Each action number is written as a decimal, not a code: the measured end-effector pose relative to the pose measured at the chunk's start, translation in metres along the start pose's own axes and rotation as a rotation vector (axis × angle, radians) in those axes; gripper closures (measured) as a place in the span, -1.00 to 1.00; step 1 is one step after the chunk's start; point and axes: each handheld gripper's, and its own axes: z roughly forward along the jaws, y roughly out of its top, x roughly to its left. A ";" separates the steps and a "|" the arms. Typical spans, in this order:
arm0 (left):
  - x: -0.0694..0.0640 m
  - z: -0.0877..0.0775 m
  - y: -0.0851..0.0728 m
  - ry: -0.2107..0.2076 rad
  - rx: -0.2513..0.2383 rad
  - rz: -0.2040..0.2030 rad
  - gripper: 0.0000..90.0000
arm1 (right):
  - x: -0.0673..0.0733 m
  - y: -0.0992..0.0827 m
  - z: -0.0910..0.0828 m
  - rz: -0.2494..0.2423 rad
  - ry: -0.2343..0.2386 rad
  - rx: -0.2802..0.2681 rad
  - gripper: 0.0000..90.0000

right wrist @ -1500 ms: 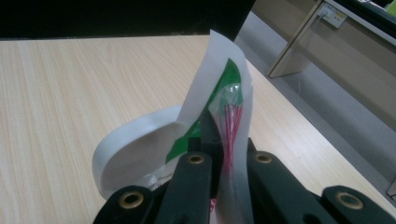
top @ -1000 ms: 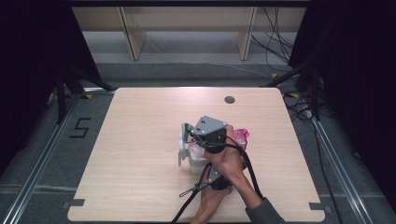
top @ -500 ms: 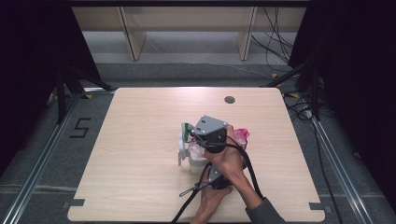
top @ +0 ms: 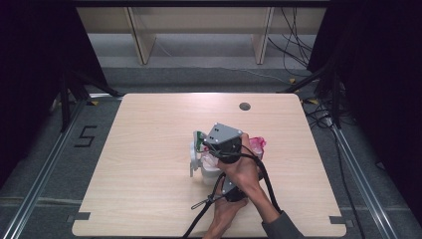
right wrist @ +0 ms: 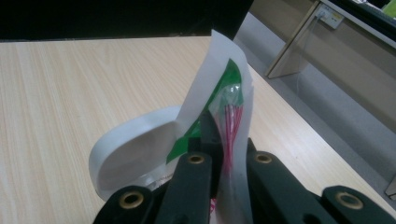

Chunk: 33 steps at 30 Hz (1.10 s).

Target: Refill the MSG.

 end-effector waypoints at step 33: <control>0.003 -0.002 -0.001 0.028 0.026 0.025 0.66 | 0.001 -0.001 0.003 -0.017 0.005 0.005 1.00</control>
